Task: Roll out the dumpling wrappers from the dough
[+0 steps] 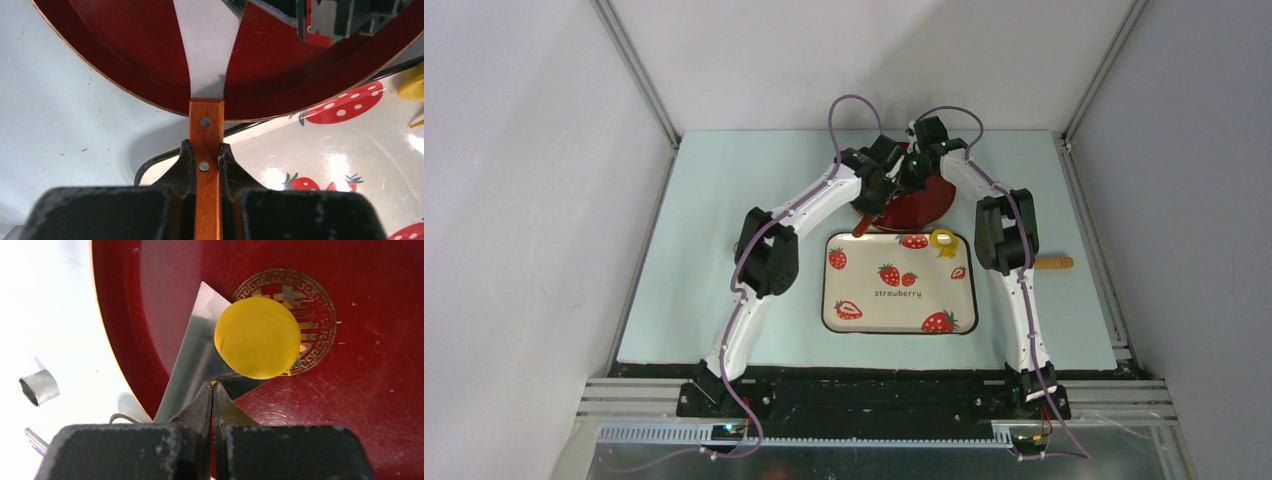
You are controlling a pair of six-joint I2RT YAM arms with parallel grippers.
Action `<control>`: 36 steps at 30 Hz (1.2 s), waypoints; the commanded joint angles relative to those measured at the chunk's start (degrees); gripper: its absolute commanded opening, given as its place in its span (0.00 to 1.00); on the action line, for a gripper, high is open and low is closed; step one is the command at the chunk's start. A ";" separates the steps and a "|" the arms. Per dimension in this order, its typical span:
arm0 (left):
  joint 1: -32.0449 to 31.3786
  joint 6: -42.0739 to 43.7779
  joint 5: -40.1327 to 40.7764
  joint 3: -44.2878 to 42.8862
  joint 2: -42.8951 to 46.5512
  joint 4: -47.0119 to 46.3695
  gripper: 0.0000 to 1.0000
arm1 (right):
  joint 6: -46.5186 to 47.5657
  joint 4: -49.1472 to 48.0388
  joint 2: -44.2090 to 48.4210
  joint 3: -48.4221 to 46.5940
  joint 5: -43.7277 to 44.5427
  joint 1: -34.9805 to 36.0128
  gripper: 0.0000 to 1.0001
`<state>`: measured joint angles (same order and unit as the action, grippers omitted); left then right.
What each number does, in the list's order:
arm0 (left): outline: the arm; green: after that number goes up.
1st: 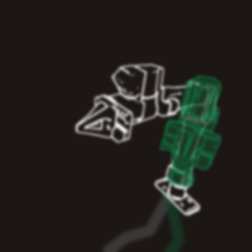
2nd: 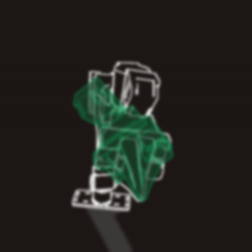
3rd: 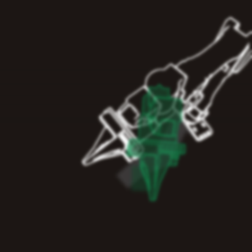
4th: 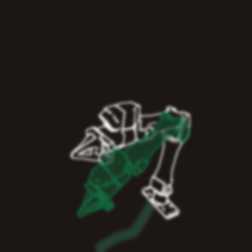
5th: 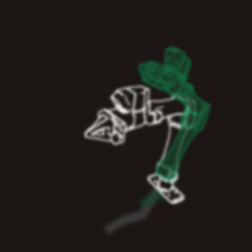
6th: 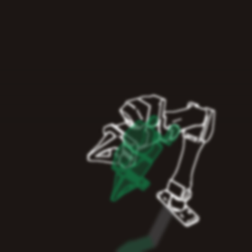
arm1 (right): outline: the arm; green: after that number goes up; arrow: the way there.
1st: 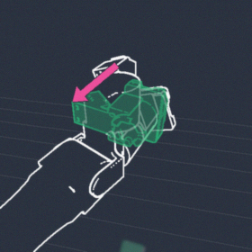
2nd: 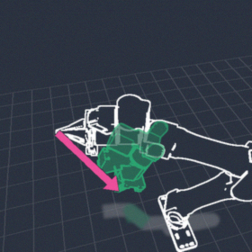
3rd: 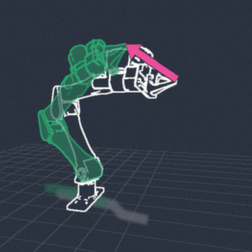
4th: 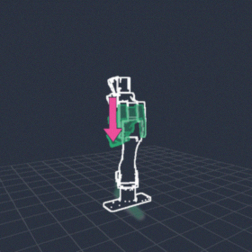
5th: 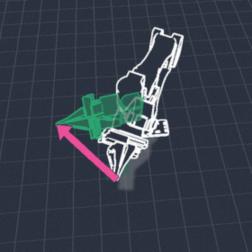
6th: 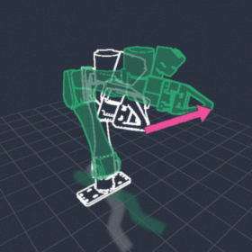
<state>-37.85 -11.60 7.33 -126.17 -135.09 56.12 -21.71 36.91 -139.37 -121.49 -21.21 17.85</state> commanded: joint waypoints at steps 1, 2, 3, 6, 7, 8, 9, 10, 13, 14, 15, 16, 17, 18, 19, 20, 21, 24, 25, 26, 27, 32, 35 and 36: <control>0.23 -0.59 1.44 -1.90 1.54 -1.90 0.00 | 1.19 1.84 -1.04 -3.50 2.71 0.08 0.00; 0.18 -0.52 1.62 -1.72 1.78 -1.94 0.00 | 1.13 1.85 -1.33 -3.49 2.77 0.08 0.00; 0.21 -0.20 1.78 -1.71 2.18 -1.96 0.00 | 1.08 1.79 -1.43 -3.49 2.76 0.04 0.00; 0.13 0.37 1.77 -1.78 2.60 -1.96 0.00 | 1.02 1.77 -1.83 -3.49 3.05 0.32 0.00; 0.05 0.55 1.69 -1.84 2.69 -1.92 0.00 | 0.98 1.77 -1.89 -3.49 3.25 0.41 0.00; 0.01 0.62 1.66 -1.92 2.71 -1.90 0.00 | 0.98 1.77 -2.01 -3.49 3.35 0.46 0.00; -0.10 0.94 1.33 -1.90 2.72 -1.89 0.00 | 0.93 1.72 -2.03 -3.38 3.61 0.51 0.00; -0.27 1.17 1.04 -2.00 2.63 -1.89 0.00 | 0.91 1.62 -2.08 -3.35 3.66 0.52 0.00; -1.02 2.31 0.90 -2.26 2.35 -1.89 0.00 | 0.93 1.72 -2.53 -3.63 4.06 0.57 0.00; -1.36 2.43 1.05 -2.42 2.26 -1.89 0.00 | 0.95 1.95 -2.64 -3.79 4.24 0.54 0.00; -1.53 2.51 1.33 -2.64 2.23 -1.89 0.00 | 1.03 2.04 -2.90 -3.86 4.60 0.57 0.00; -1.57 2.53 1.48 -2.75 2.14 -1.93 0.00 | 1.12 2.27 -2.95 -3.89 4.73 0.59 0.00; -1.63 2.38 1.90 -3.05 2.08 -1.90 0.00 | 1.13 2.37 -3.17 -3.86 5.01 0.54 0.00; -1.62 2.33 2.05 -3.26 1.84 -1.89 0.00 | 1.21 2.55 -3.22 -3.85 5.16 0.59 0.00; -1.68 2.36 2.02 -3.64 1.75 -1.89 0.00 | 1.27 2.69 -3.39 -3.80 5.49 0.60 0.00; -1.70 2.36 1.97 -3.86 1.54 -1.89 0.00 | 1.38 2.99 -3.42 -3.83 5.70 0.59 0.00; -1.72 2.37 1.98 -4.09 1.51 -1.89 0.00 | 1.44 3.08 -3.53 -3.84 6.30 0.55 0.00; -1.75 2.63 2.18 -4.13 1.68 -1.89 0.00 | 1.55 3.74 -3.54 -3.84 7.38 0.46 0.00; -1.78 2.67 2.30 -3.83 1.81 -1.87 0.00 | 1.48 3.88 -3.52 -3.84 7.48 0.40 0.00; -1.74 2.77 2.68 -3.69 2.05 -1.88 0.00 | 1.47 3.92 -3.48 -3.84 7.61 0.36 0.00; -1.80 2.88 2.81 -3.26 2.21 -1.84 0.00 | 1.49 4.00 -3.42 -3.84 7.77 0.35 0.00; -2.11 3.41 3.95 -1.34 3.92 -1.89 0.00 | 1.21 4.19 -3.74 -4.00 7.70 0.26 0.00; -2.56 3.93 4.52 0.12 5.08 -1.80 0.00 | 1.30 4.35 -3.97 -3.87 7.61 0.16 0.00; -2.66 4.12 4.90 0.30 5.31 -1.80 0.00 | 1.27 4.38 -4.04 -3.85 7.59 0.12 0.00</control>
<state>-39.70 -9.37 10.28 -126.34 -135.00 56.05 -21.34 38.81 -141.29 -123.66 -15.42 18.04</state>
